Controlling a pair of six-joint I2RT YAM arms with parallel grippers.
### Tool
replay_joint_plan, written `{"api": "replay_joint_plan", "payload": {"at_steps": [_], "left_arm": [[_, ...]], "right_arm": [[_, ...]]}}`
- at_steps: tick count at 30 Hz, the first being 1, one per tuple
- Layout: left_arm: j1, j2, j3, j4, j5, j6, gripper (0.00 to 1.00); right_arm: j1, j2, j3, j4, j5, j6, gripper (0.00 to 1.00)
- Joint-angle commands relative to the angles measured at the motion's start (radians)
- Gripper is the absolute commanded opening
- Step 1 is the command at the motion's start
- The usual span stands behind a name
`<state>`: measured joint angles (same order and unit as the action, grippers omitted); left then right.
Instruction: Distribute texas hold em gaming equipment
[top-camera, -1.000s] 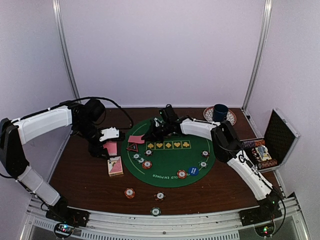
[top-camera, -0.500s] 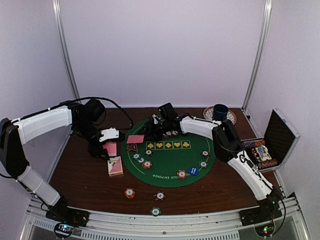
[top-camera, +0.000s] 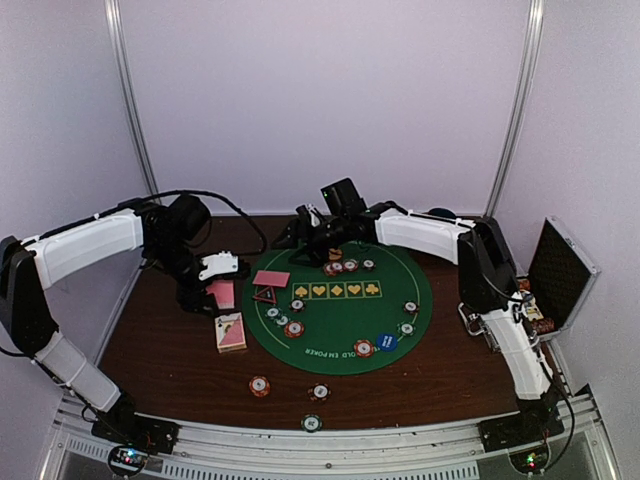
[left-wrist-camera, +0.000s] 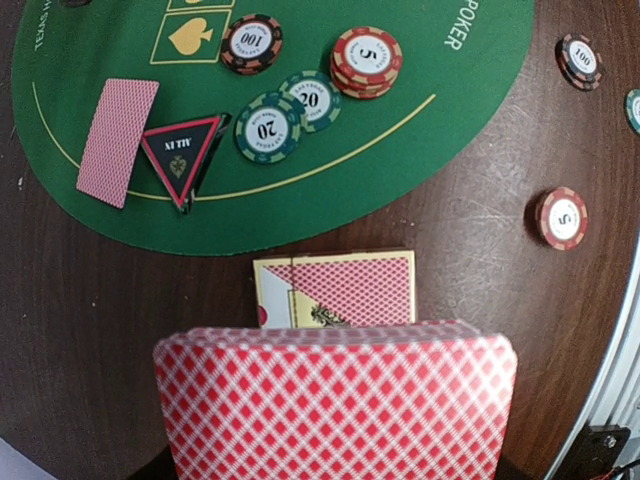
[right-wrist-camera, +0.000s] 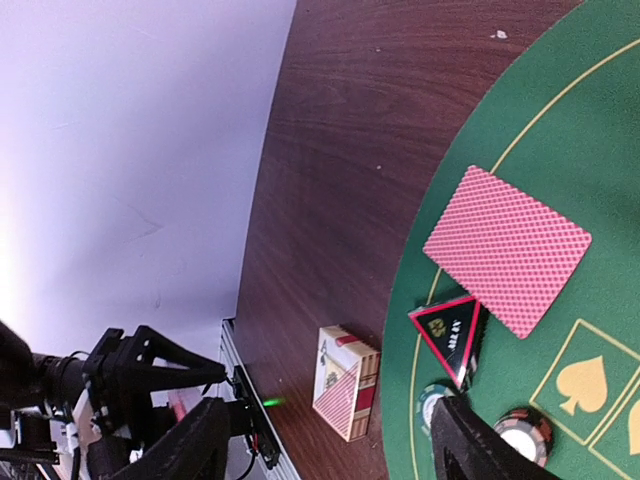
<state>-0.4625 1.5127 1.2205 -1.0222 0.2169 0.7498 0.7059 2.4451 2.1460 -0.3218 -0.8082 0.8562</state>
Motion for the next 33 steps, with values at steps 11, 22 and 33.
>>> {"api": "replay_joint_plan", "payload": {"at_steps": [11,22,33], "left_arm": [[0.005,0.000,0.107,0.000,0.055,-0.063,0.00],[0.005,0.000,0.119,-0.022,0.057,-0.068,0.00],[0.005,0.007,0.135,-0.021,0.081,-0.085,0.00]], "right_arm": [[0.147,-0.258,-0.435,0.484,-0.078,0.238,0.81],[0.178,-0.231,-0.529,0.783,-0.114,0.421,0.78],[0.198,-0.166,-0.465,0.824,-0.131,0.478,0.74]]}}
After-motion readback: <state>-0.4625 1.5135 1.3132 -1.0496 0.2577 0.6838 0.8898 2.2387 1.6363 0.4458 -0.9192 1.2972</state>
